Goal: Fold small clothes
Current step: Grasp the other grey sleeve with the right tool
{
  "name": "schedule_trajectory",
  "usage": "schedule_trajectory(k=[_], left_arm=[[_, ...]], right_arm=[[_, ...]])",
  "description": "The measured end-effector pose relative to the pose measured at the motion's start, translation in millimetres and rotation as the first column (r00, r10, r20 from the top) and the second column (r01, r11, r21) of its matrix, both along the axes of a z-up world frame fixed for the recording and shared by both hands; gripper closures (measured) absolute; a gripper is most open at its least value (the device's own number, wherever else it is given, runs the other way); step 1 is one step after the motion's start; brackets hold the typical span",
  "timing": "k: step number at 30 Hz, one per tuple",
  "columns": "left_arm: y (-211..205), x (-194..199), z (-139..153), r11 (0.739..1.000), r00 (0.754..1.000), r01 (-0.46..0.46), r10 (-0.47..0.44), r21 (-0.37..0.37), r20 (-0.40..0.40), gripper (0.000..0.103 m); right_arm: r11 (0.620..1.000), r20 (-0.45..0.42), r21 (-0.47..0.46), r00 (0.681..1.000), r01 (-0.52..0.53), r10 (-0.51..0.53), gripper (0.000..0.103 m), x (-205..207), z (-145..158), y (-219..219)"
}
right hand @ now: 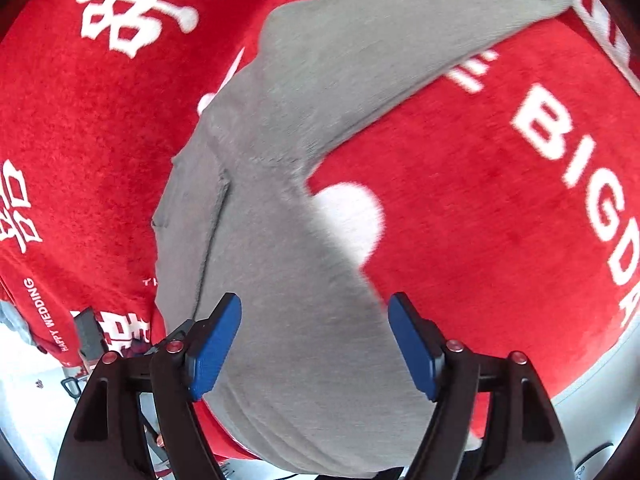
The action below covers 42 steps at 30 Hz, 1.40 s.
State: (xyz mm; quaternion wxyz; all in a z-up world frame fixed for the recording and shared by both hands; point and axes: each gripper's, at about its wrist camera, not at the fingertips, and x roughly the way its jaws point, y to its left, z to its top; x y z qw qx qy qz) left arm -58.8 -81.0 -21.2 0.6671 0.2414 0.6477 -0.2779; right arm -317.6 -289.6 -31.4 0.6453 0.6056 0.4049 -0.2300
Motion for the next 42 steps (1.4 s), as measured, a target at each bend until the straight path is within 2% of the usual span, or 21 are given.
schedule_trajectory(k=[7,14,19,27,32,33,34,35,37,42], left_arm=[[-43.1,-32.0,8.2,0.999,0.999,0.041,-0.041,-0.028,0.024,0.001],[-91.4,-57.3,17.2,0.995,0.997,0.062,-0.057,-0.078,0.059,0.001],[-118.3,-65.5,19.7,0.993,0.996,0.048,-0.039,-0.104,0.084,0.001],[-130.8,-81.3,13.1,0.994,0.995,0.069,-0.062,-0.081,0.084,0.001],[-126.1,-85.5,8.6,0.997,0.996,0.042,-0.037,-0.060,0.084,0.001],[-123.6,-85.0,8.8,0.998,0.996,0.035,-0.030,-0.053,0.089,0.001],[-120.9,-84.5,9.7,0.999,0.995,0.024,-0.019,-0.046,0.097,0.001],[-118.4,-82.5,11.1,0.999,0.995,0.011,-0.006,-0.044,0.104,0.001],[-109.0,-78.2,17.2,0.999,0.994,-0.015,0.020,-0.050,0.109,0.001],[-80.2,-62.9,31.9,0.994,0.988,-0.074,0.084,-0.077,0.129,0.001]], right_arm=[[0.996,-0.002,-0.020,0.996,0.092,-0.092,0.024,-44.7,-3.4,-44.3],[0.964,0.045,-0.069,0.966,0.258,-0.256,0.024,-93.9,-6.8,-106.1],[0.921,0.090,-0.050,0.921,0.385,-0.380,0.024,-122.7,-20.5,-145.9],[0.861,0.149,0.029,0.850,0.507,-0.506,0.024,-136.6,-45.4,-194.0],[0.803,0.224,0.173,0.771,0.570,-0.596,0.024,-144.4,-62.4,-207.4],[0.797,0.230,0.191,0.763,0.573,-0.604,0.025,-144.4,-63.6,-208.5],[0.793,0.238,0.209,0.757,0.572,-0.609,0.042,-143.9,-65.2,-209.8],[0.791,0.232,0.230,0.758,0.567,-0.610,0.071,-142.7,-67.7,-211.2],[0.786,0.225,0.249,0.755,0.566,-0.616,0.096,-142.9,-69.2,-212.0],[0.818,0.314,0.219,0.755,0.532,-0.576,0.097,-123.5,-41.9,-211.0]])
